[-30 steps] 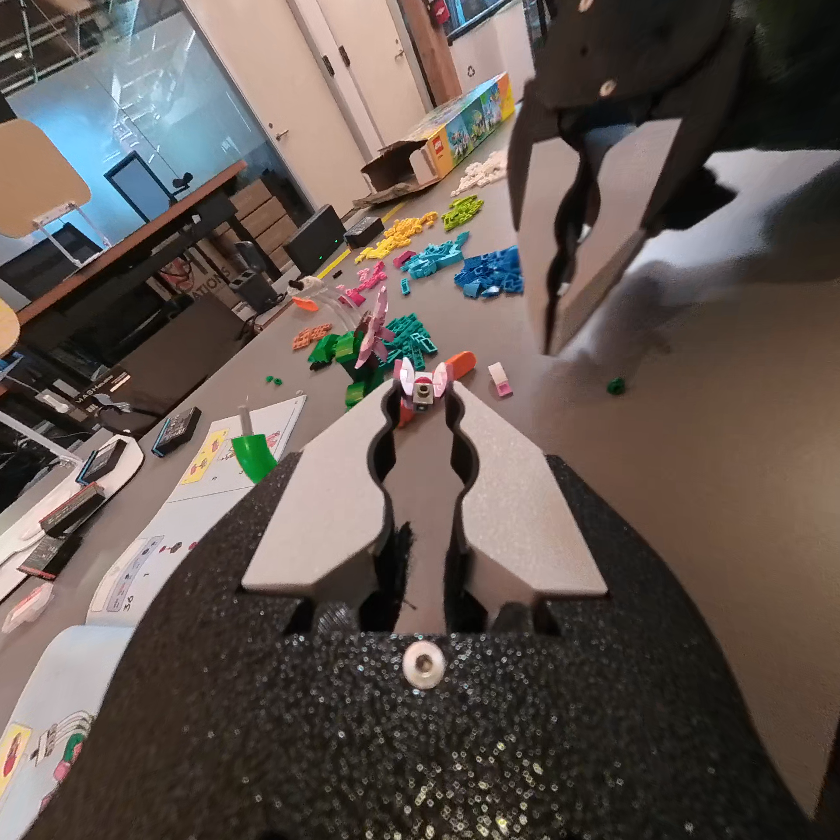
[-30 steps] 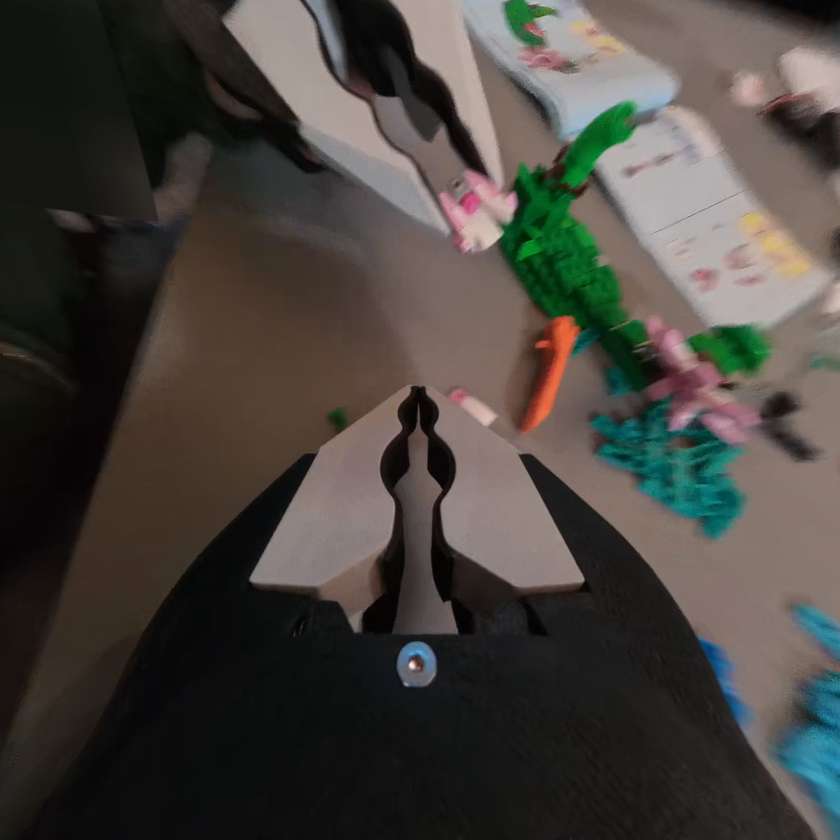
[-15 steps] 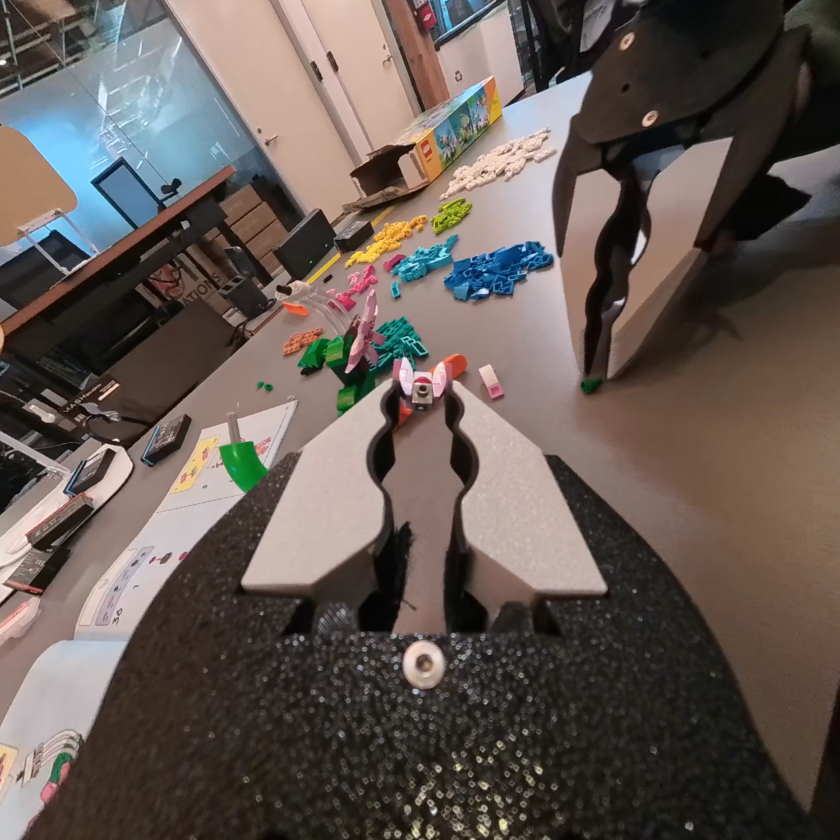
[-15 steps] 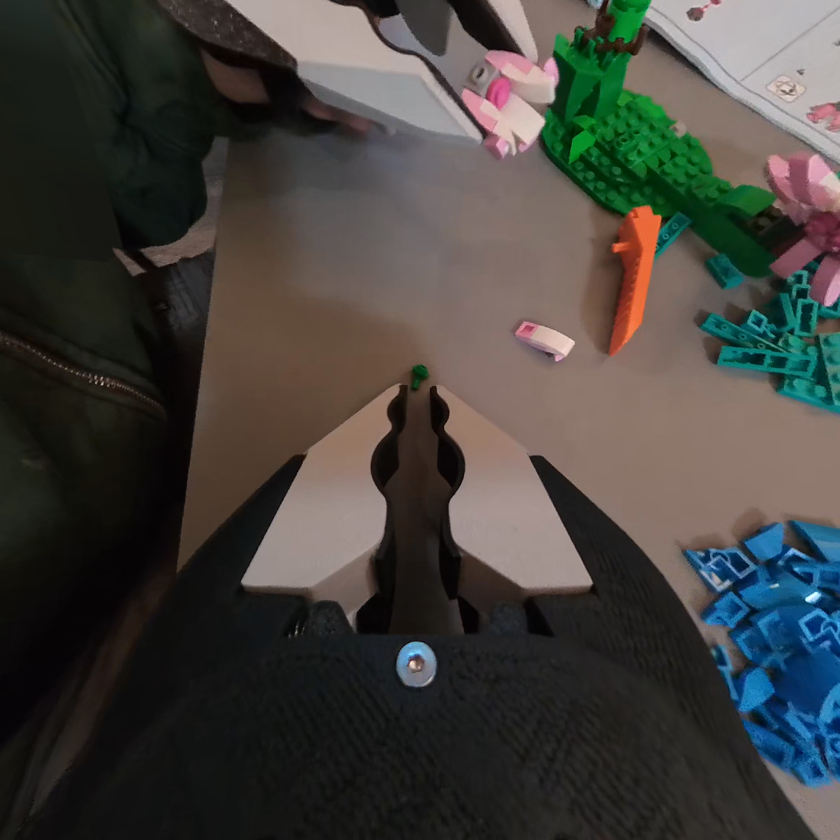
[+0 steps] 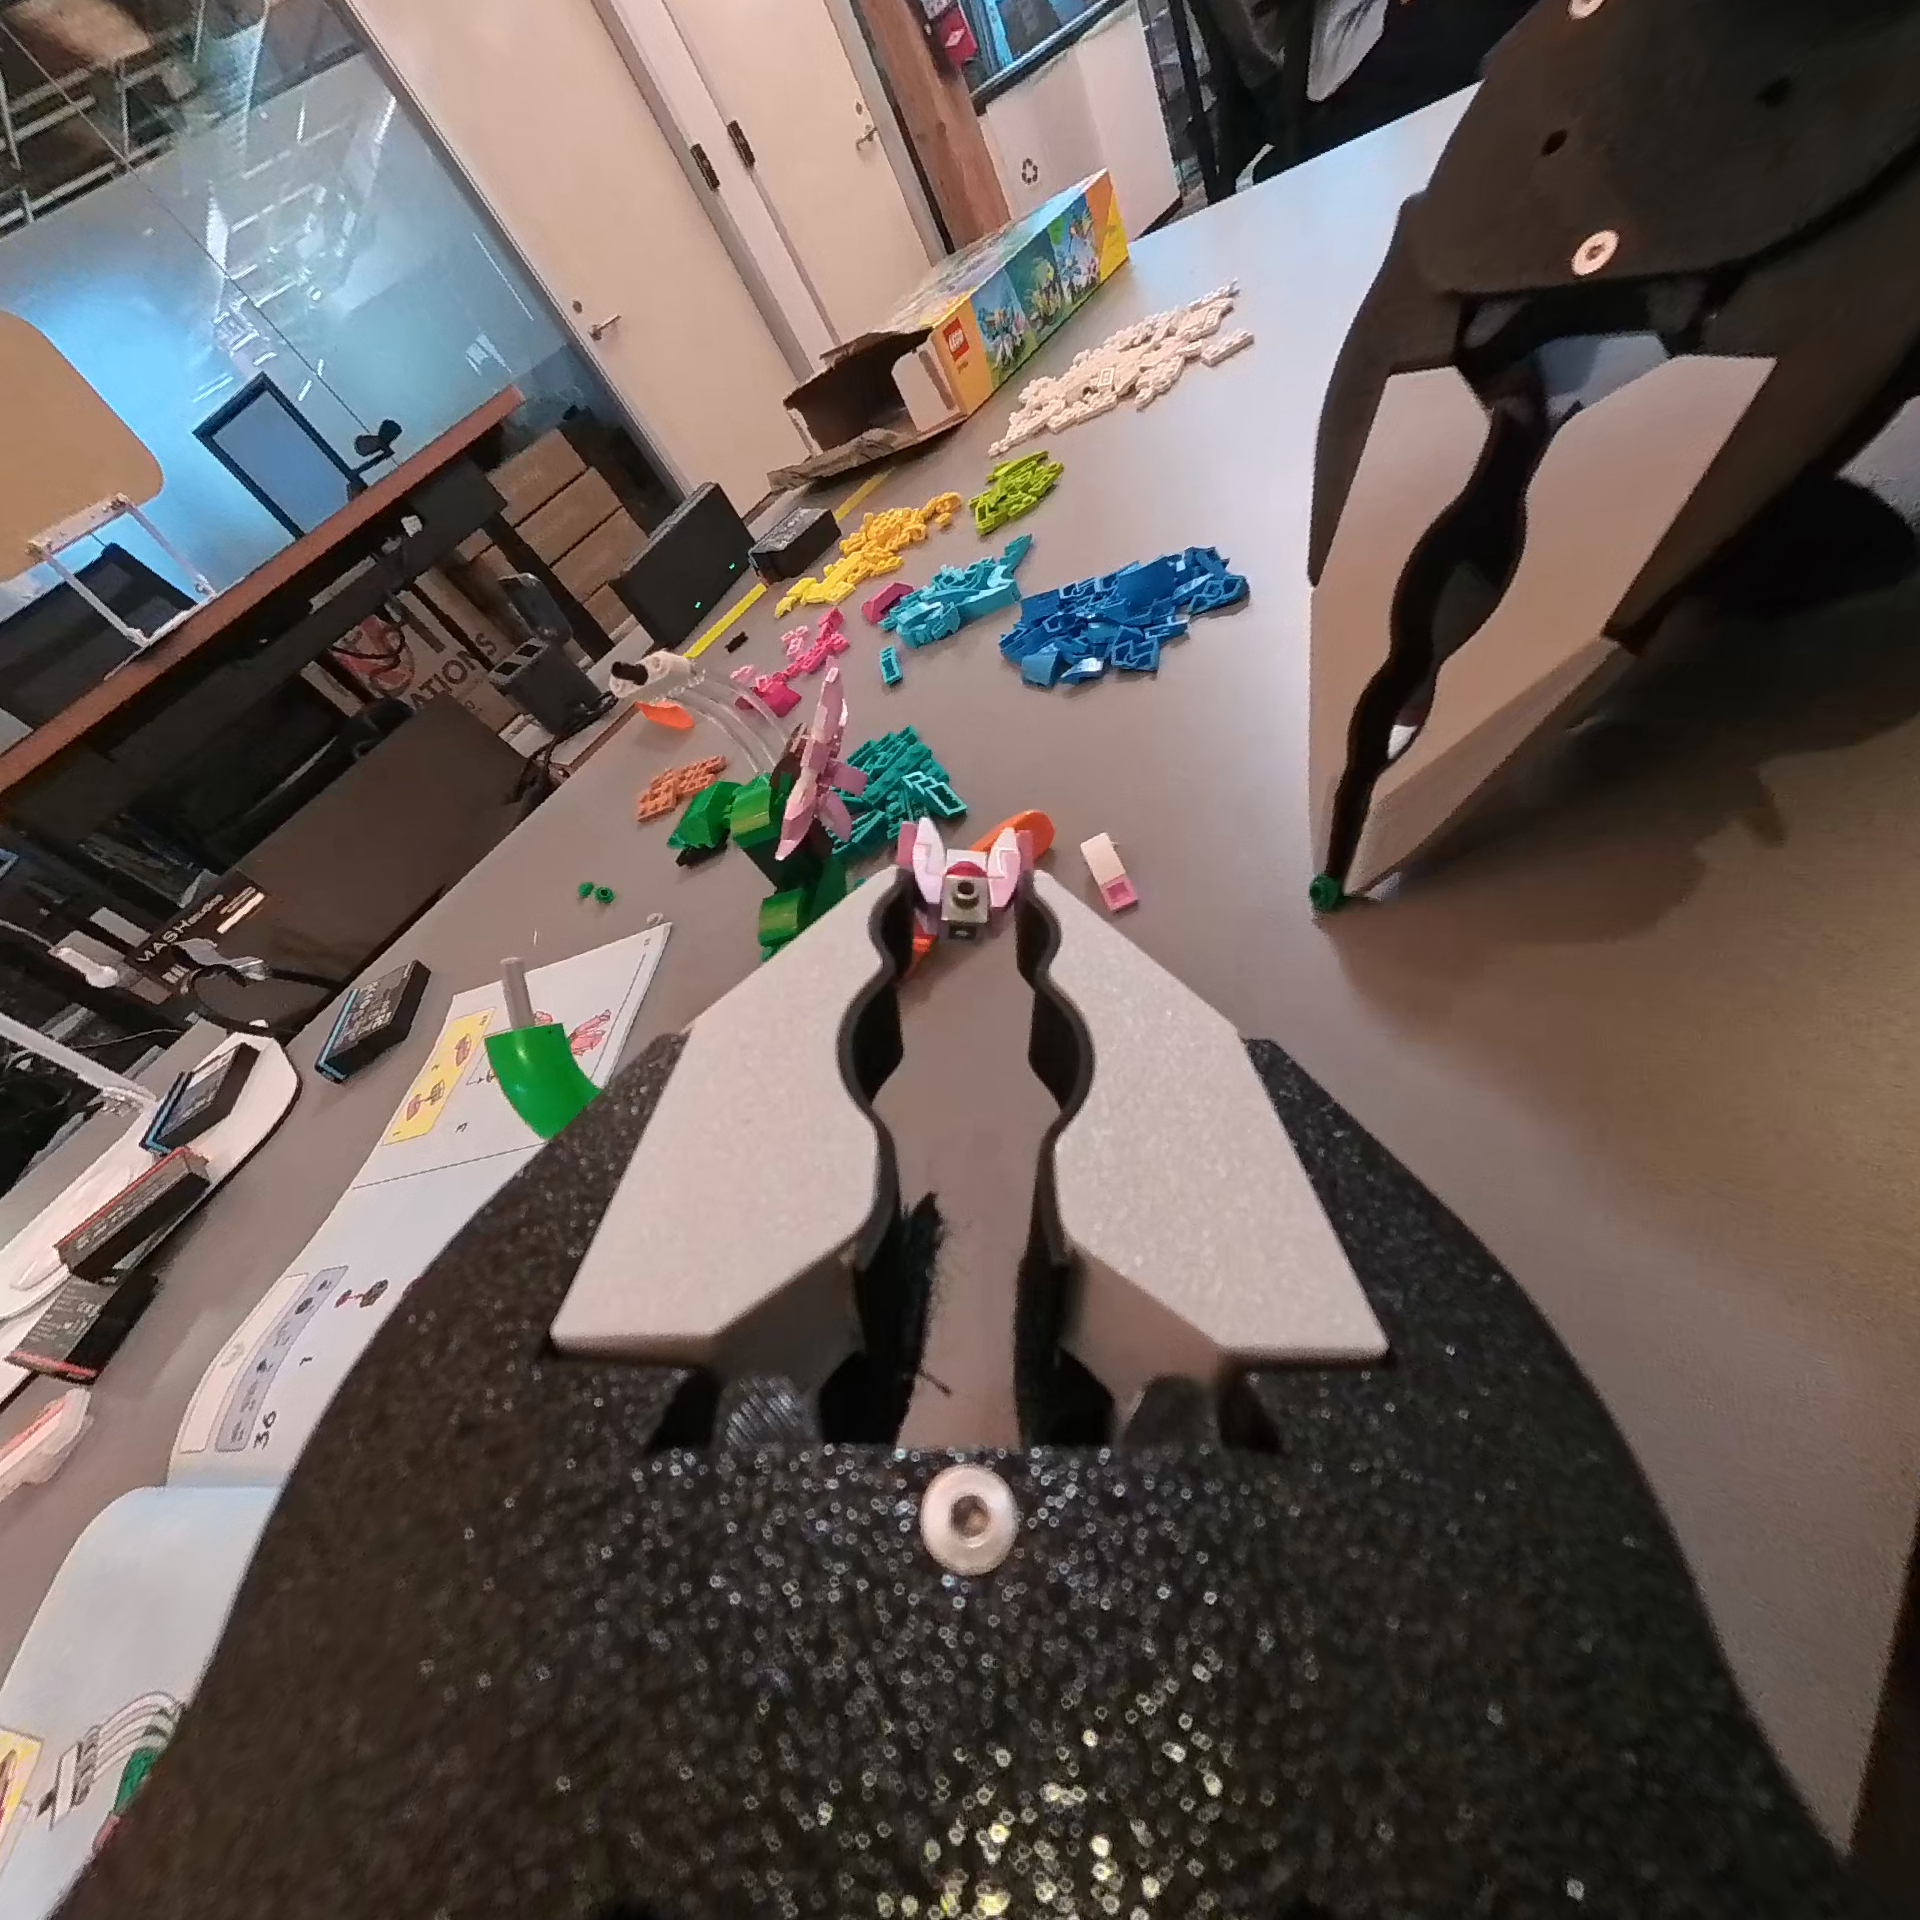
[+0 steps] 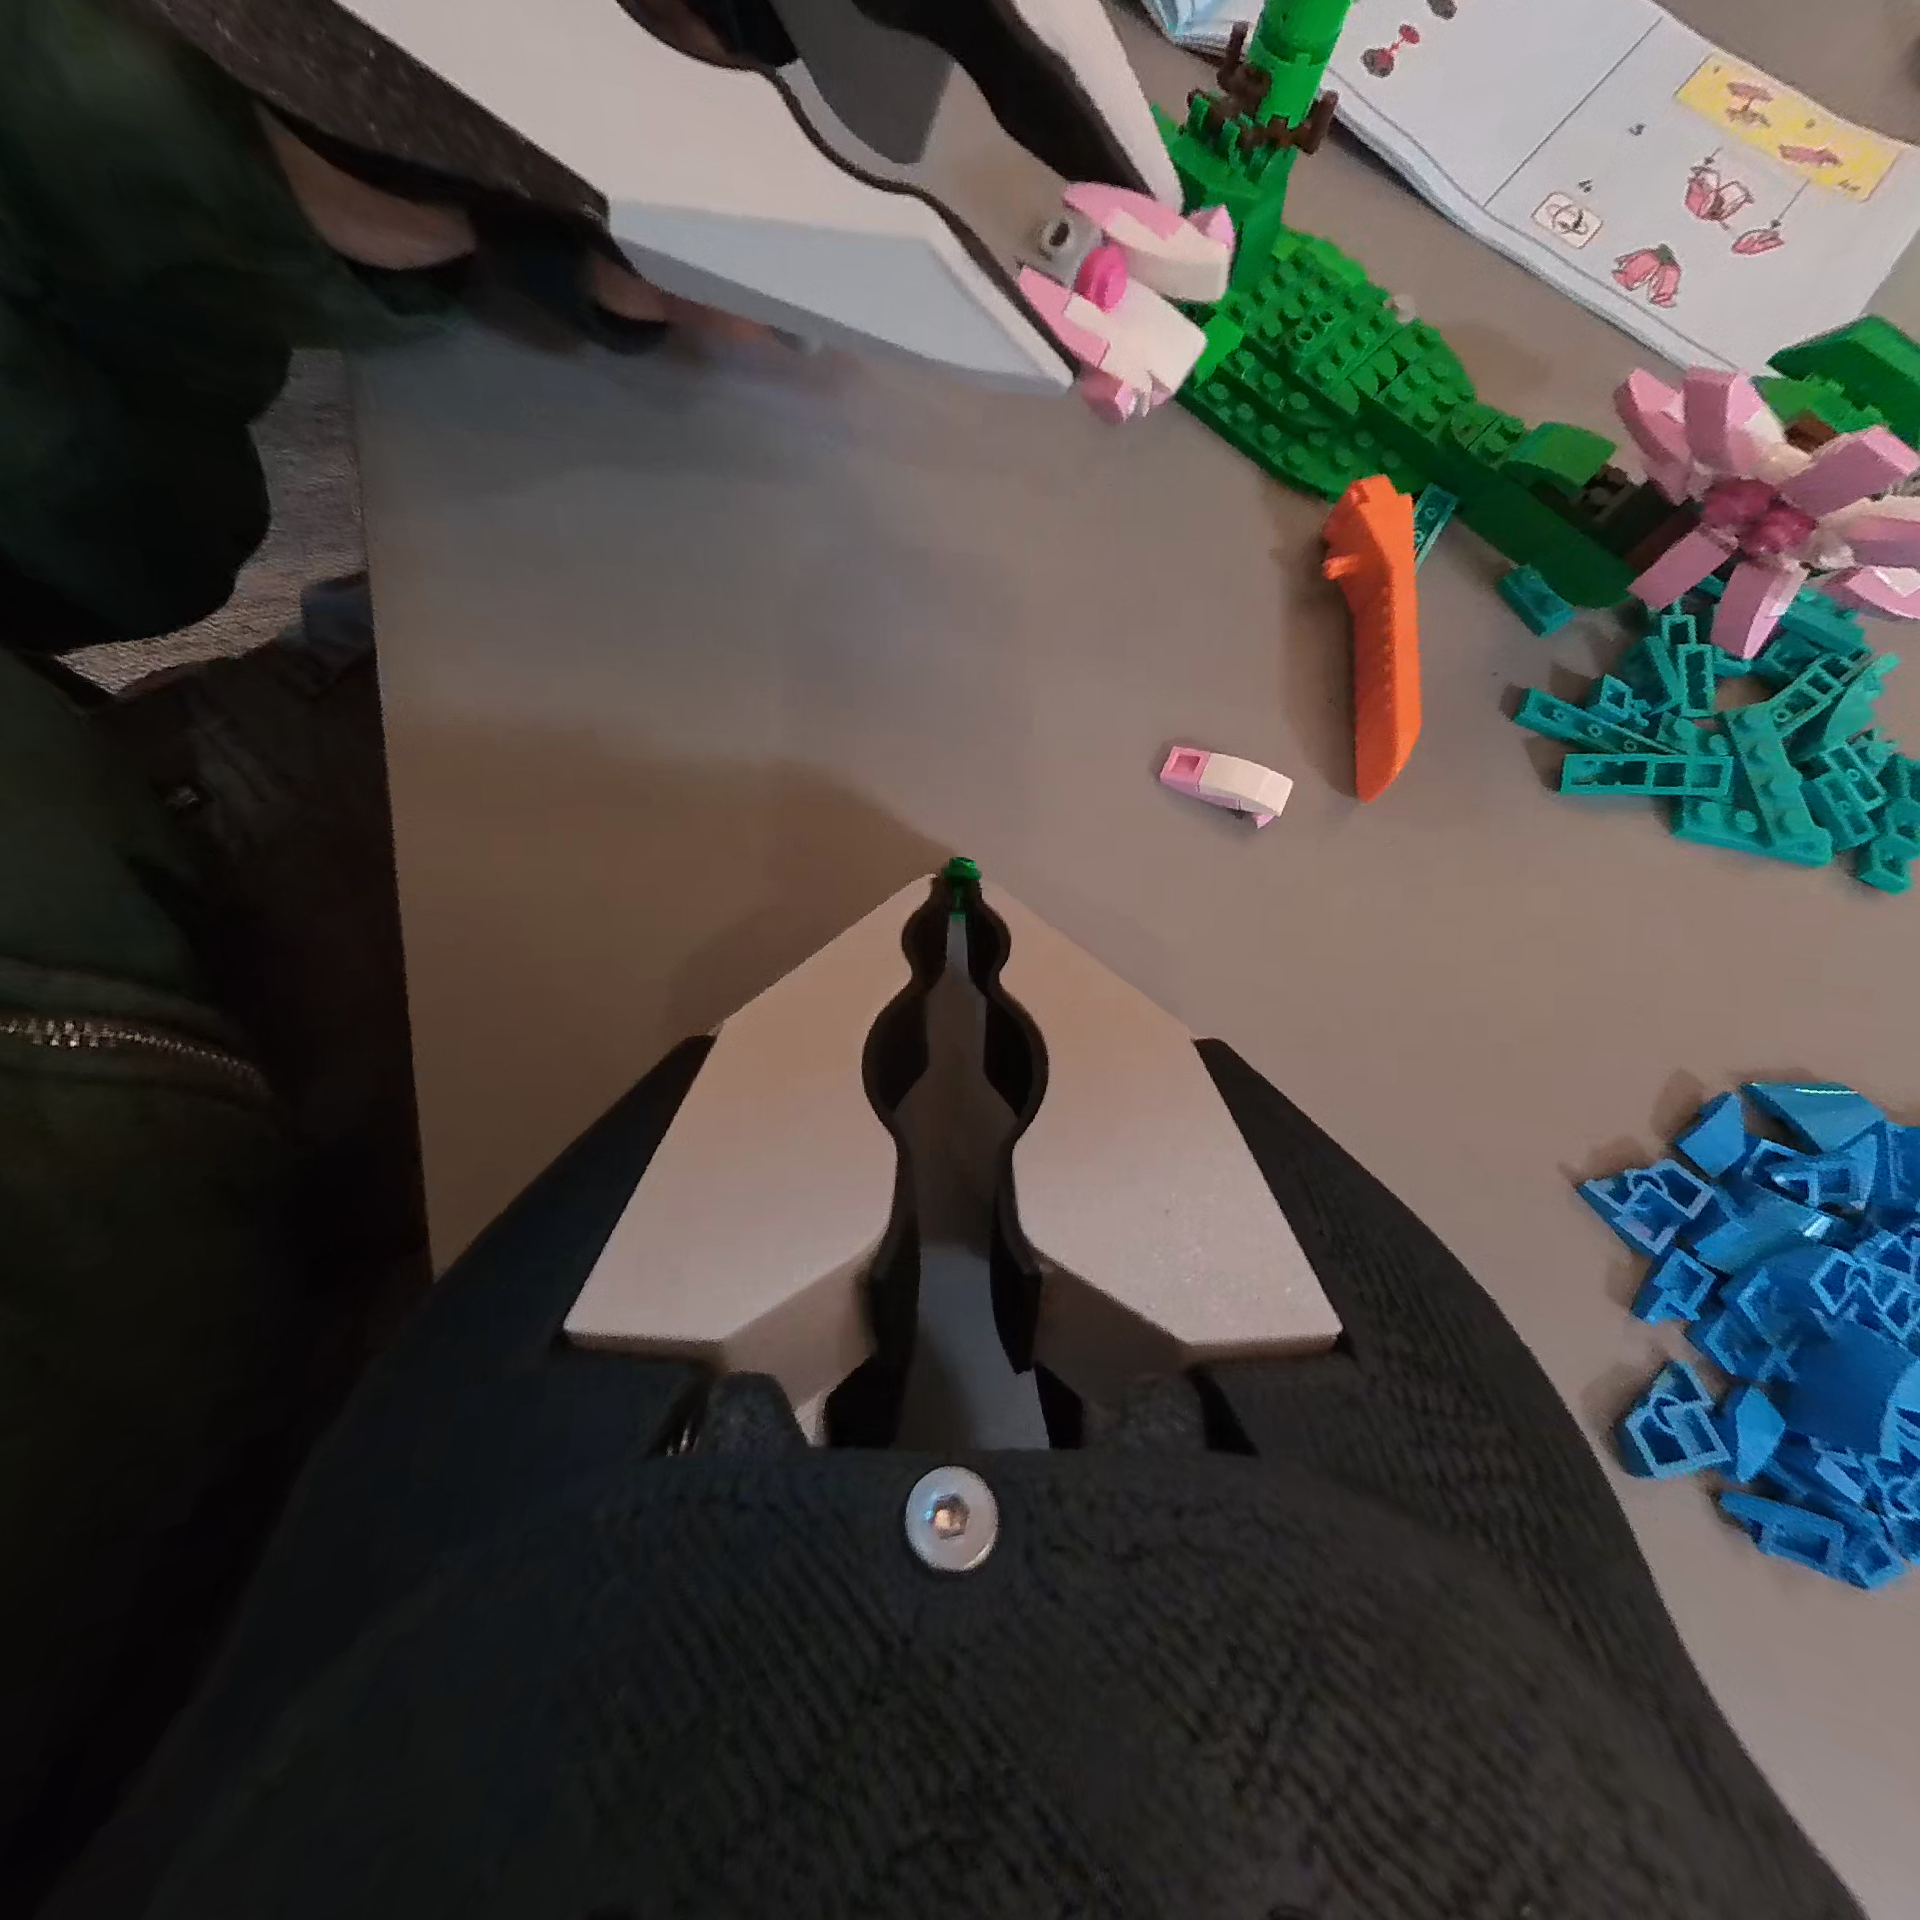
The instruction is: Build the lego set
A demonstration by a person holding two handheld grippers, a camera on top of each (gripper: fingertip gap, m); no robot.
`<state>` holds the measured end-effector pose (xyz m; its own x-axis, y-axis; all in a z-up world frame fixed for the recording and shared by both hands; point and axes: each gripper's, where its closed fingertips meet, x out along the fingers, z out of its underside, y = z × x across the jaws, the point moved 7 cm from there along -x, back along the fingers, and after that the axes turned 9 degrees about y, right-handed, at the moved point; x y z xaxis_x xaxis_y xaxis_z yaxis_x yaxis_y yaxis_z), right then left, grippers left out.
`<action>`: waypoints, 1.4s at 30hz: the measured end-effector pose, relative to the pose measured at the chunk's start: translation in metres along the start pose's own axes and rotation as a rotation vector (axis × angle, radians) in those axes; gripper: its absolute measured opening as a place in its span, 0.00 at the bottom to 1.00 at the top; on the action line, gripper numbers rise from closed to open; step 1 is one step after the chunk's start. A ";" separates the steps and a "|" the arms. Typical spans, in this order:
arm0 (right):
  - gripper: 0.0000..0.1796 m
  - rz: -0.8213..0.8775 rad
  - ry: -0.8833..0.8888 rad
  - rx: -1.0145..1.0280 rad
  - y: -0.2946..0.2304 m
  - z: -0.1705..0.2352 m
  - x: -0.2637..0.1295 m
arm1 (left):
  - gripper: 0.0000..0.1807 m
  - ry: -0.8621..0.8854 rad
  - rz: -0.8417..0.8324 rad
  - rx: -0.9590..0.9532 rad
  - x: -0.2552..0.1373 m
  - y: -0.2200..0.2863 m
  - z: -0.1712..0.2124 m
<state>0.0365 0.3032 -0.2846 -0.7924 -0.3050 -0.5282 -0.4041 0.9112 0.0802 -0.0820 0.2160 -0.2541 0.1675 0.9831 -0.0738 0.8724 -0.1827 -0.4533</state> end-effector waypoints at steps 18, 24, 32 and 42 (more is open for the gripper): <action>0.00 0.217 -0.058 -1.050 -0.001 -0.074 -0.001 | 0.09 0.108 0.012 0.085 -0.003 0.008 -0.013; 0.00 0.194 -0.061 -1.062 0.000 -0.079 -0.001 | 0.09 0.073 0.003 0.118 -0.001 0.009 -0.011; 0.00 0.120 -0.152 -1.034 0.000 -0.076 0.007 | 0.10 0.014 0.004 0.214 0.005 0.017 -0.009; 0.00 0.085 -0.196 -1.035 -0.002 -0.066 0.013 | 0.09 -0.053 0.054 0.270 0.009 0.023 -0.002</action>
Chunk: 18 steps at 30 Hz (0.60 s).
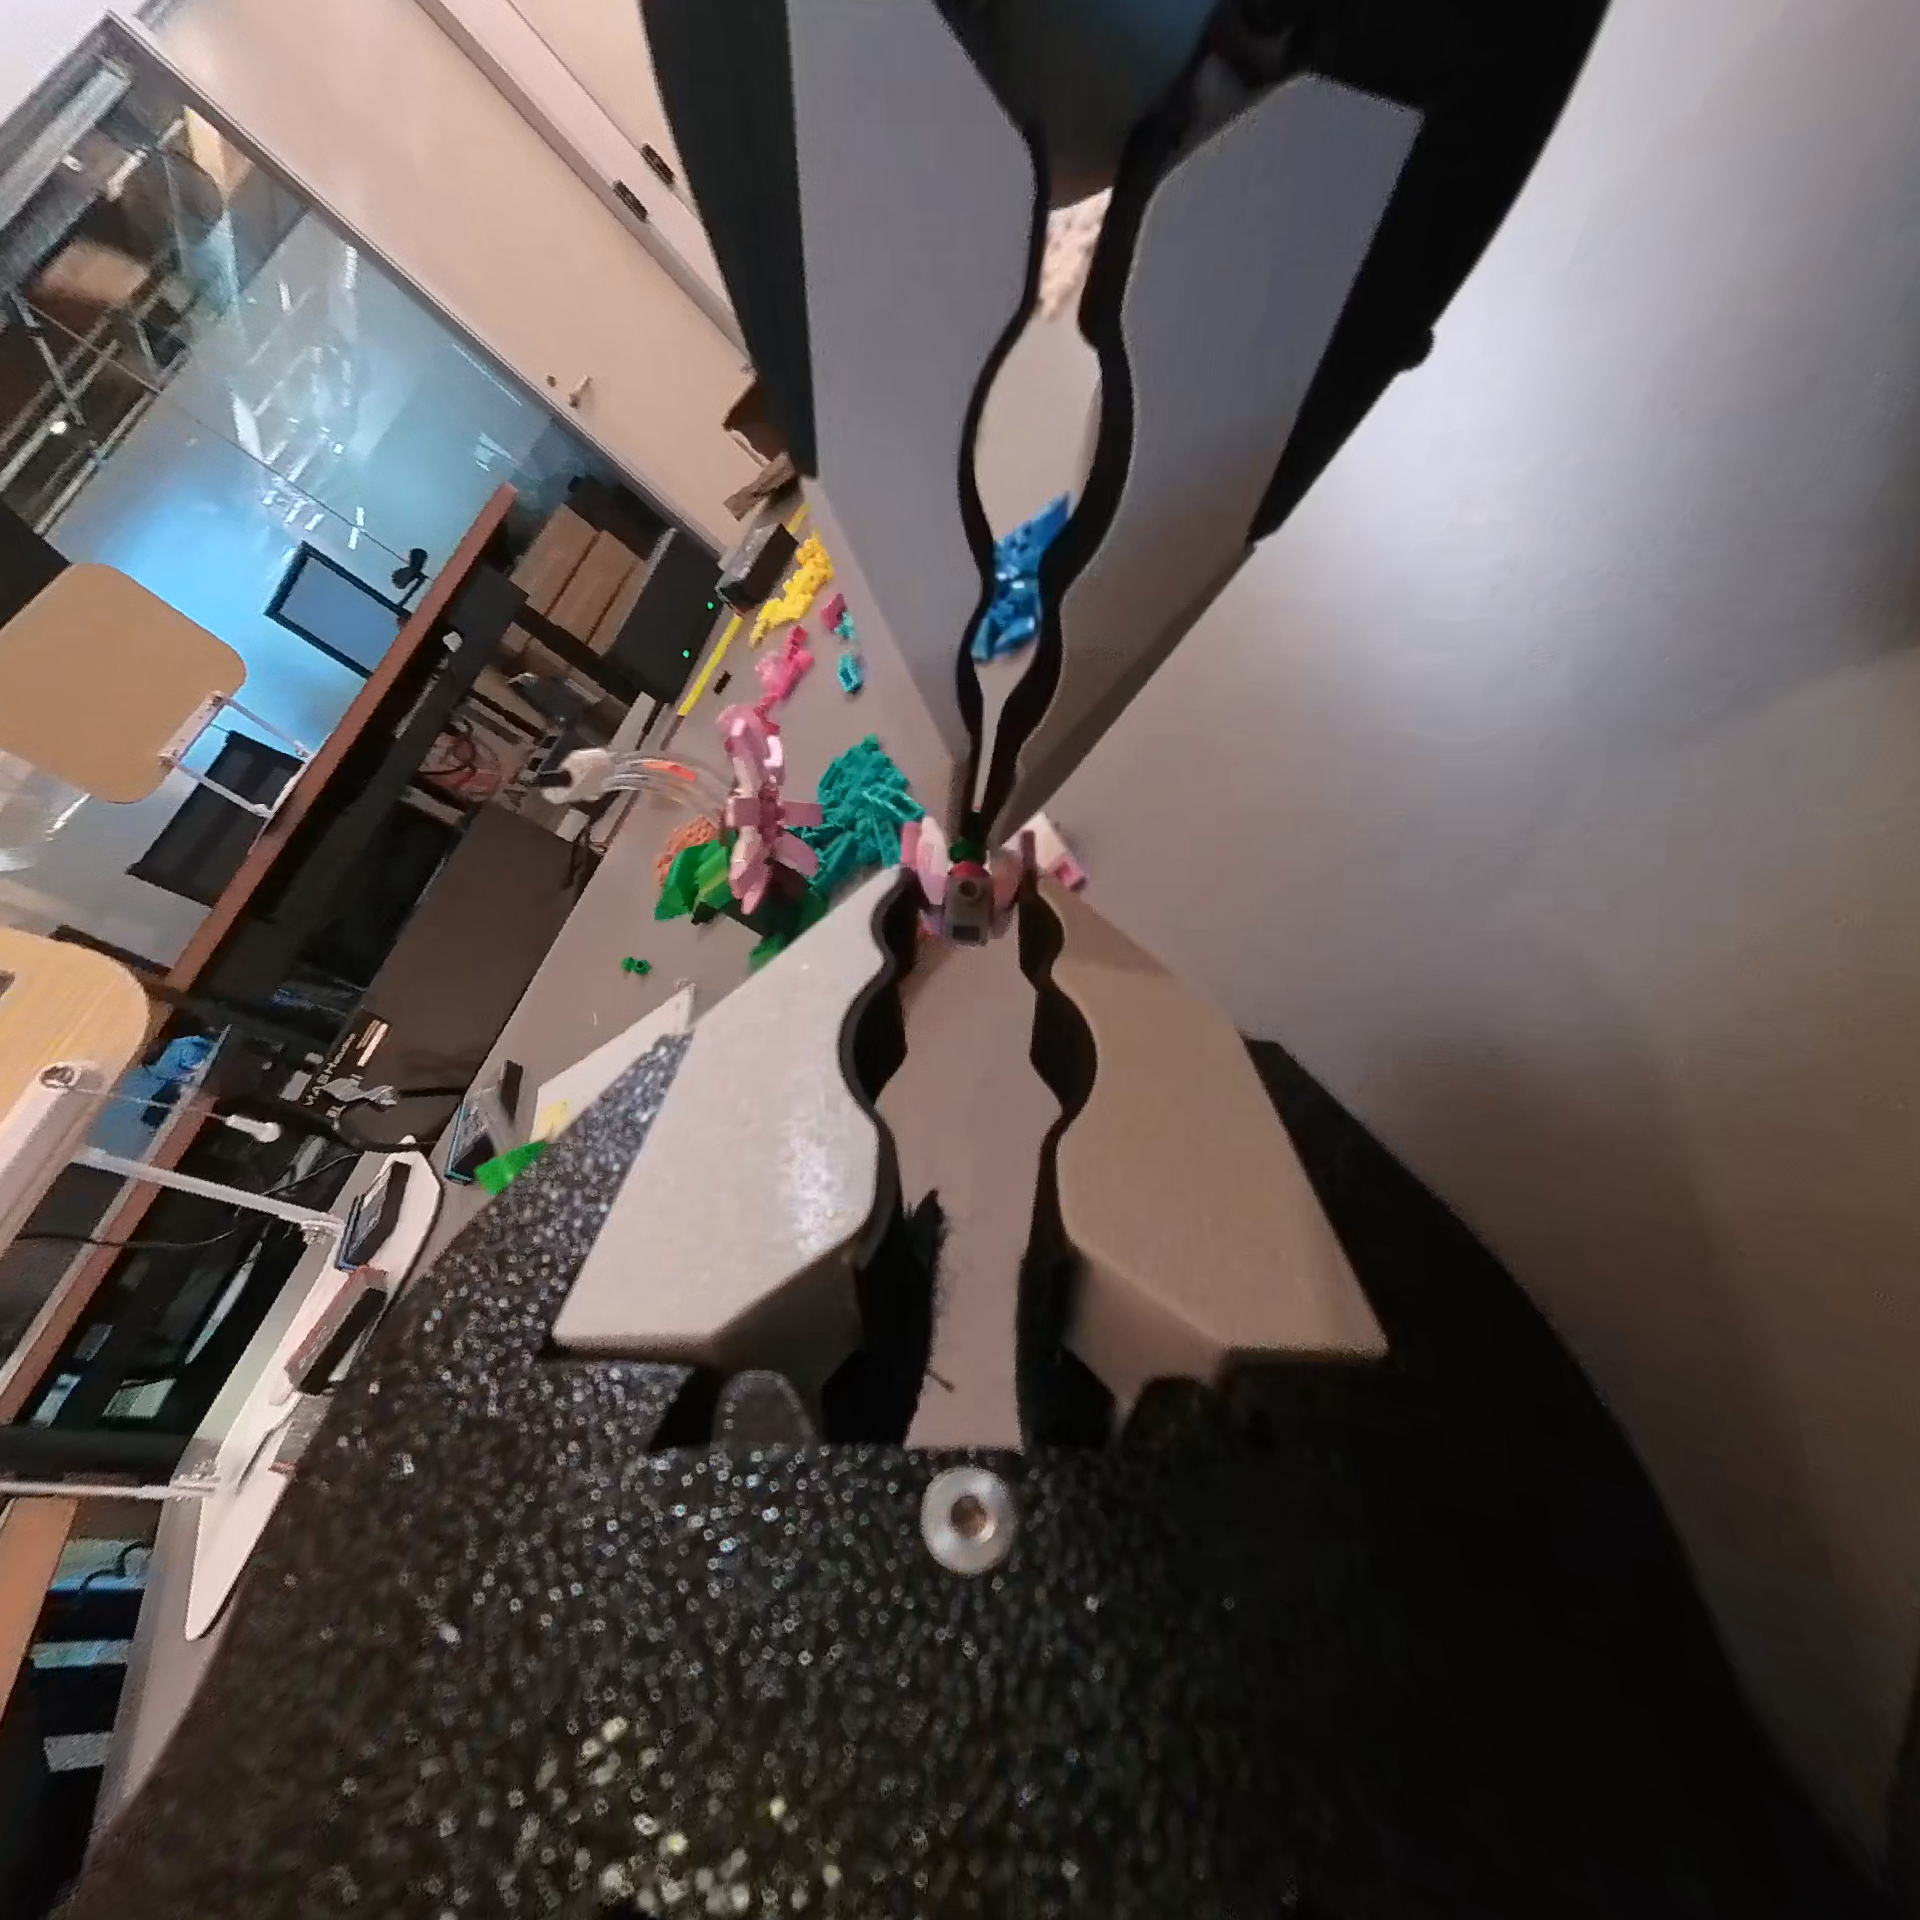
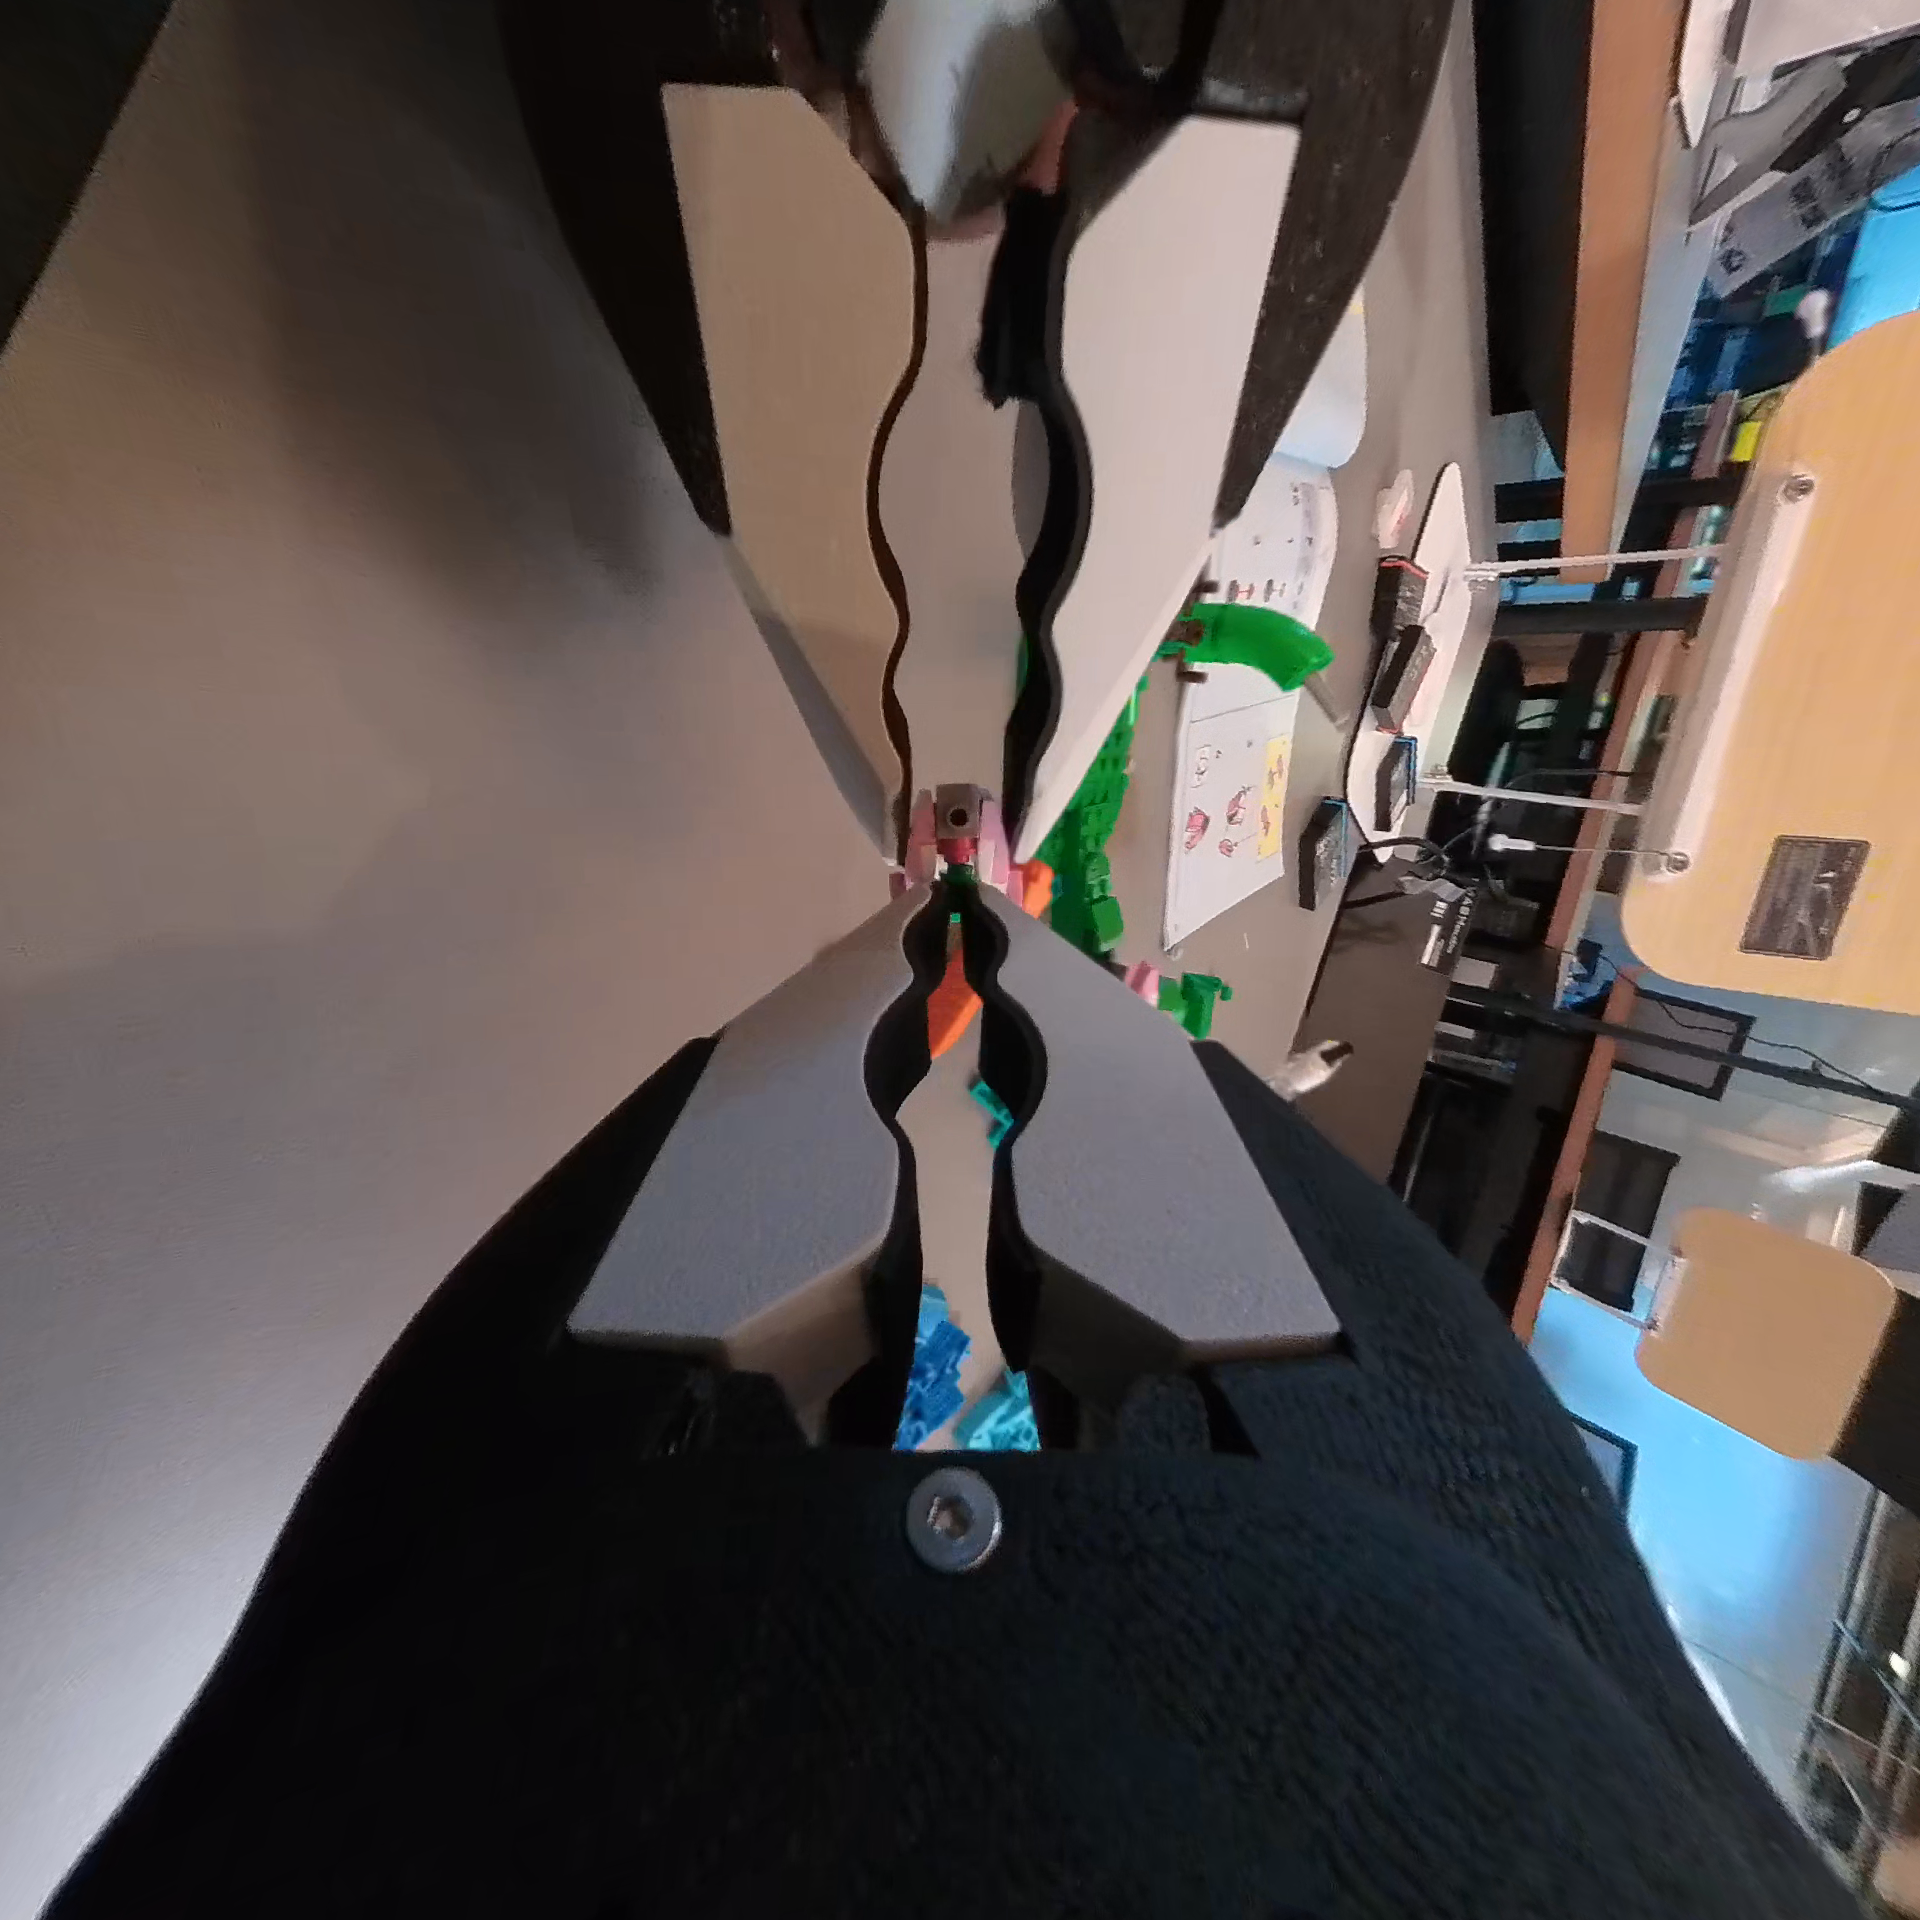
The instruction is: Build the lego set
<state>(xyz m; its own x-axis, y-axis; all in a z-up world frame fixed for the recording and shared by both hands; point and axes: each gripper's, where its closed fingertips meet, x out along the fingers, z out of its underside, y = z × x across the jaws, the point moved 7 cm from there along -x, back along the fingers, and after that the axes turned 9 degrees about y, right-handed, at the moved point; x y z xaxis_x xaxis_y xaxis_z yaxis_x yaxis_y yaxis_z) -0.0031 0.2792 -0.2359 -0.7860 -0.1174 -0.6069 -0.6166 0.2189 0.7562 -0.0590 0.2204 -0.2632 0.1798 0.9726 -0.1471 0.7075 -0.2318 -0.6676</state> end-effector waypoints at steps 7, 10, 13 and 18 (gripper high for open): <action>0.00 0.020 0.049 0.019 -0.016 0.008 0.007 | 0.10 -0.053 0.086 -0.014 0.005 0.007 0.007; 0.00 0.039 0.100 0.071 -0.017 0.011 0.007 | 0.10 -0.049 0.100 -0.031 0.005 0.007 0.008; 0.00 0.071 0.164 0.141 -0.018 0.014 0.005 | 0.10 -0.031 0.106 -0.064 0.004 0.006 0.008; 0.00 0.106 0.192 0.173 -0.022 0.015 0.004 | 0.10 -0.030 0.120 -0.067 0.005 0.007 0.008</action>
<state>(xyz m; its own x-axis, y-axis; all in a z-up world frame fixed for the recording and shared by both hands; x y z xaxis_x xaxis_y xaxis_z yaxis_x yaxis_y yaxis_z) 0.0078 0.2884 -0.2586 -0.8496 -0.2633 -0.4570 -0.5272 0.3997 0.7499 -0.0590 0.2235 -0.2746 0.2457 0.9378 -0.2455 0.7263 -0.3458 -0.5941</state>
